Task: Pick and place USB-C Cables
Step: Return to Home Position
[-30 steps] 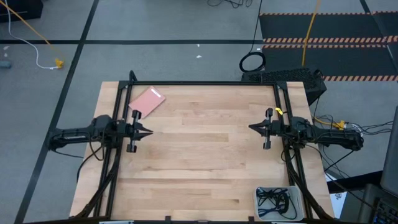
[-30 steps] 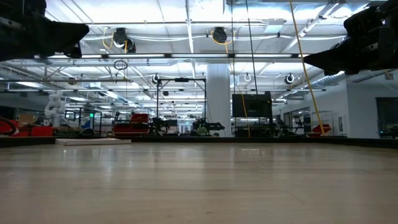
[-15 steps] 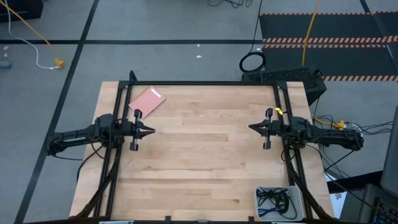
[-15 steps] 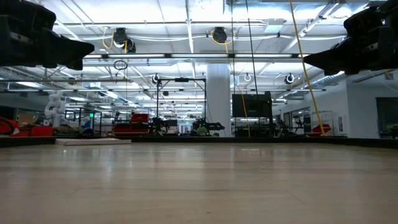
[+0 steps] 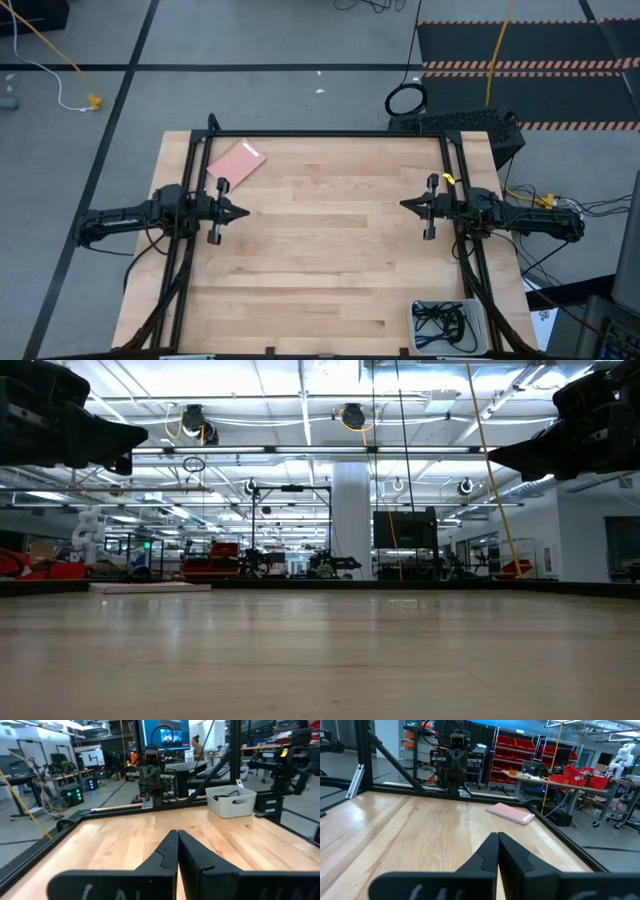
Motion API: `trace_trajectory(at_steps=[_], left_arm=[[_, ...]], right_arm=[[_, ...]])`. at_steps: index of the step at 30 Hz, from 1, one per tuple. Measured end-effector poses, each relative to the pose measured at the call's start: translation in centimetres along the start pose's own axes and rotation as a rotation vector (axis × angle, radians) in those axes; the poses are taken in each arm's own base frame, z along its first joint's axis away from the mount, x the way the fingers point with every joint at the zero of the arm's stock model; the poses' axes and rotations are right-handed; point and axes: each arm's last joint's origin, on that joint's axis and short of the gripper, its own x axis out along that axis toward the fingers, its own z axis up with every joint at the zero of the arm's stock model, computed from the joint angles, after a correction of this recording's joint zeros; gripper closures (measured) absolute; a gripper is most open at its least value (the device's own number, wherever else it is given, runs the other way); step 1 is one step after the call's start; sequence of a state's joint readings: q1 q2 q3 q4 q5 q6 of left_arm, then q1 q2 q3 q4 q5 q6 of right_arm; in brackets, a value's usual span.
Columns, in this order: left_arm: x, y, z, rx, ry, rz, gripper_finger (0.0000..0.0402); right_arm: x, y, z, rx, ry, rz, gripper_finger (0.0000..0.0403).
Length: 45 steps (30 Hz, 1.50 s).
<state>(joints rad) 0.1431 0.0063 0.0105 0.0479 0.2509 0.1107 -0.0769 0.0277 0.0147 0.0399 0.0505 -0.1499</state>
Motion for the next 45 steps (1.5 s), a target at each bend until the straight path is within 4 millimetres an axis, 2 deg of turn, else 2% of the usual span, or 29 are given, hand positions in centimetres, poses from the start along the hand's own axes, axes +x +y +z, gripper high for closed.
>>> trace_trajectory(at_steps=[16, 27, 45], left_arm=[[0.2, -1.1, -0.1, -0.014, 0.027, 0.006, 0.0400], [0.2, -1.1, -0.1, 0.010, 0.025, 0.000, 0.0379], [0.2, -1.1, -0.1, 0.005, 0.024, -0.001, 0.0376]], right_arm=[[0.0, 0.0, 0.0, 0.000, 0.000, 0.000, 0.0403], [0.0, 0.0, 0.0, 0.000, 0.000, 0.000, 0.0403], [0.0, 0.0, 0.0, 0.000, 0.000, 0.000, 0.0403]])
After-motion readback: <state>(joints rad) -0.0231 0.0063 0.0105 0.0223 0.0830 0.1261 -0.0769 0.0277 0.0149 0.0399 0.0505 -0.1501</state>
